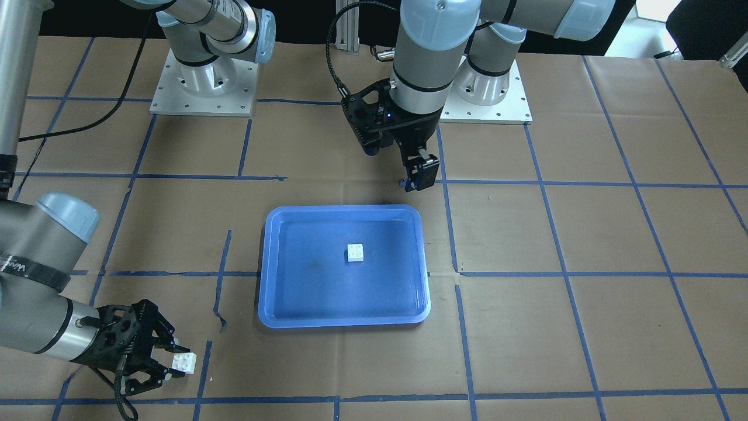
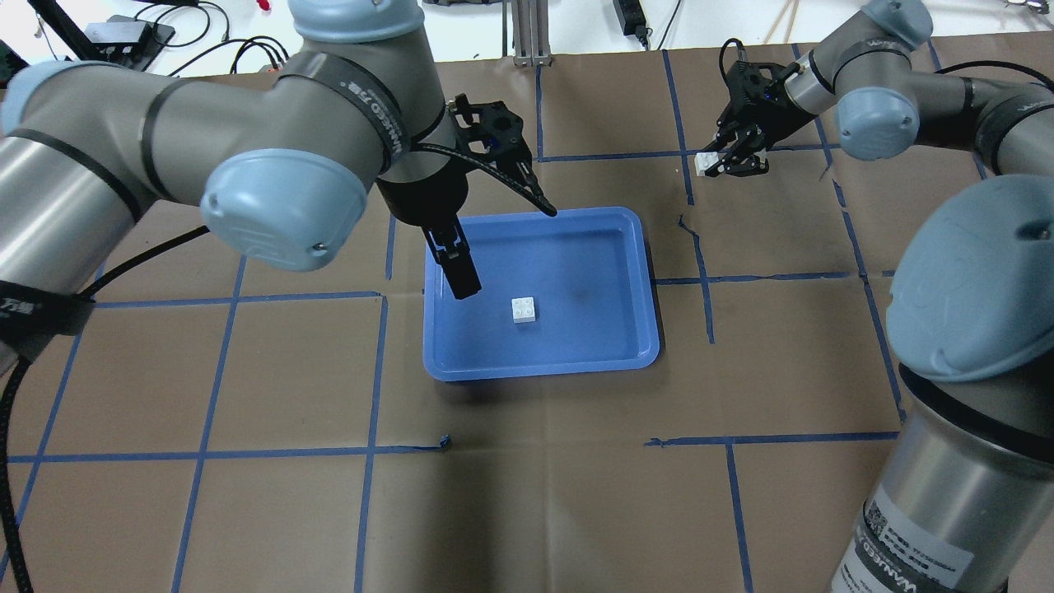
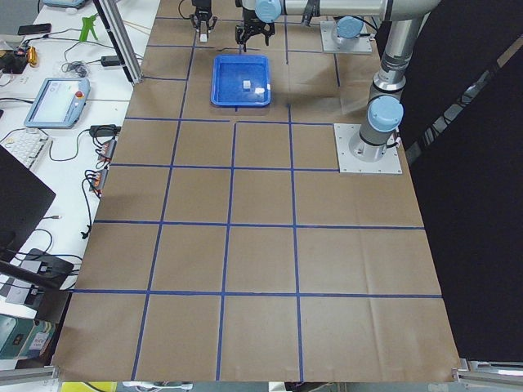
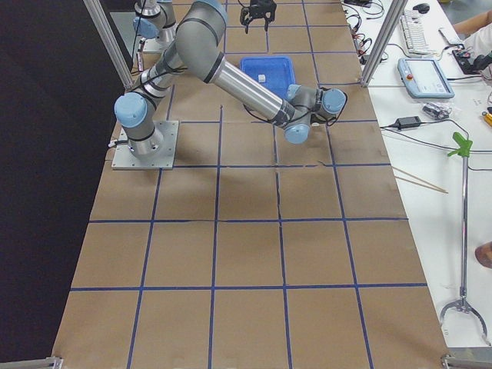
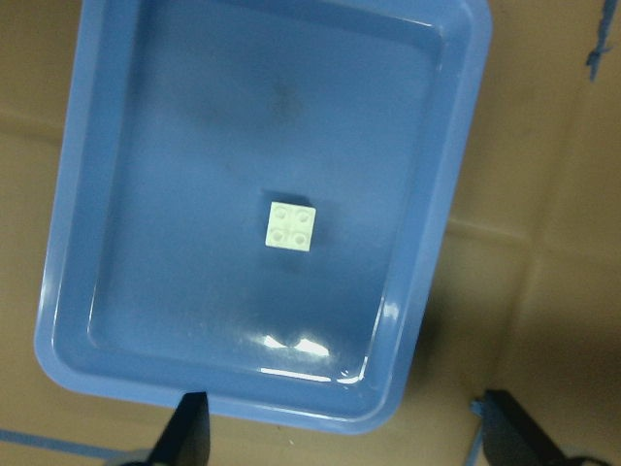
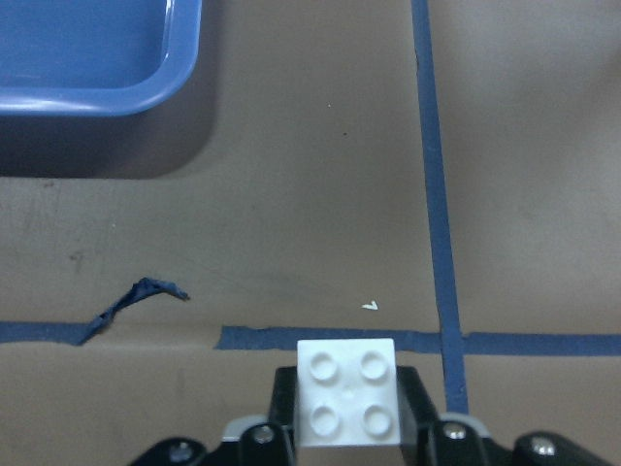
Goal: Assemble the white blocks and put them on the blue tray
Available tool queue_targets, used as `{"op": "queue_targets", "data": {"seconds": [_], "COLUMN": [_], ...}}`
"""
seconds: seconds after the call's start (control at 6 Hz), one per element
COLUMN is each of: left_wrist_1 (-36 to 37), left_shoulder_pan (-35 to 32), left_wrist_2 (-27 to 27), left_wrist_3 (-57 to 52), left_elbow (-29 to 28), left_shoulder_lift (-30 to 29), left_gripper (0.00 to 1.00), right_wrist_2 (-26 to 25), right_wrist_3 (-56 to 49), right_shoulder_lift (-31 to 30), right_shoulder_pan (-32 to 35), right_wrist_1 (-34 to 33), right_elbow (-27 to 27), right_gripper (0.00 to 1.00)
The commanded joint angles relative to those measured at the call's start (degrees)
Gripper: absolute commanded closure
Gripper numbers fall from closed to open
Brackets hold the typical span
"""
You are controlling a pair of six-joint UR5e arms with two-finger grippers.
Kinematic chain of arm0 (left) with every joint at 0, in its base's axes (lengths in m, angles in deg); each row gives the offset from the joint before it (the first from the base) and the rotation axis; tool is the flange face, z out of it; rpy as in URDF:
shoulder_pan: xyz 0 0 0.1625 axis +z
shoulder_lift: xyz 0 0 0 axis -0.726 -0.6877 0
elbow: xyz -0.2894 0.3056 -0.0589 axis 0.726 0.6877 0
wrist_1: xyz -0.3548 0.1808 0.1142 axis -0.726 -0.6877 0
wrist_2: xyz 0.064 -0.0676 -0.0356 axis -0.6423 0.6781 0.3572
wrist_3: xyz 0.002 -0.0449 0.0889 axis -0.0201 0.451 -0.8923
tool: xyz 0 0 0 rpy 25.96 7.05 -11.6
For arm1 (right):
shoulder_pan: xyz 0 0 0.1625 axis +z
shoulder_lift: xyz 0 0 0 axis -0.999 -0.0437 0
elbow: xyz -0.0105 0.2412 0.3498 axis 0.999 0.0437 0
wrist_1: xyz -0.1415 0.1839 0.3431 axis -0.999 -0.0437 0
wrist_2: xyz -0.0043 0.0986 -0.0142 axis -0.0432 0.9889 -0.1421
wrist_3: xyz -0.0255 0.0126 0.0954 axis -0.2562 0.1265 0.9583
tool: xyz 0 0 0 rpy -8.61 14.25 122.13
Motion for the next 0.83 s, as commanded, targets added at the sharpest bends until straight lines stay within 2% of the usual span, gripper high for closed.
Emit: {"op": "queue_targets", "data": {"seconds": [0.0,0.33,0.5,0.67], "left_wrist_1": [-3.4,-0.3,0.3,0.4], "left_shoulder_pan": [4.6,6.8,7.9,8.2], "left_wrist_2": [-0.2,-0.2,-0.2,-0.2], "left_wrist_3": [14.2,27.3,34.3,38.8], "left_elbow": [-1.4,-1.1,-0.9,-0.5], "left_shoulder_lift": [5.2,6.5,7.0,8.1], "left_gripper": [0.01,0.01,0.01,0.01], "right_wrist_2": [0.1,0.5,0.5,0.5], "right_wrist_3": [3.4,7.5,9.0,14.4], "right_shoulder_lift": [-6.7,-14.4,-16.9,-17.5], "right_shoulder_pan": [2.7,6.1,8.4,12.4], "right_wrist_1": [2.7,1.5,-2.3,-9.6], "right_elbow": [-3.3,-13.7,-18.6,-23.2], "right_gripper": [0.64,0.64,0.64,0.65]}}
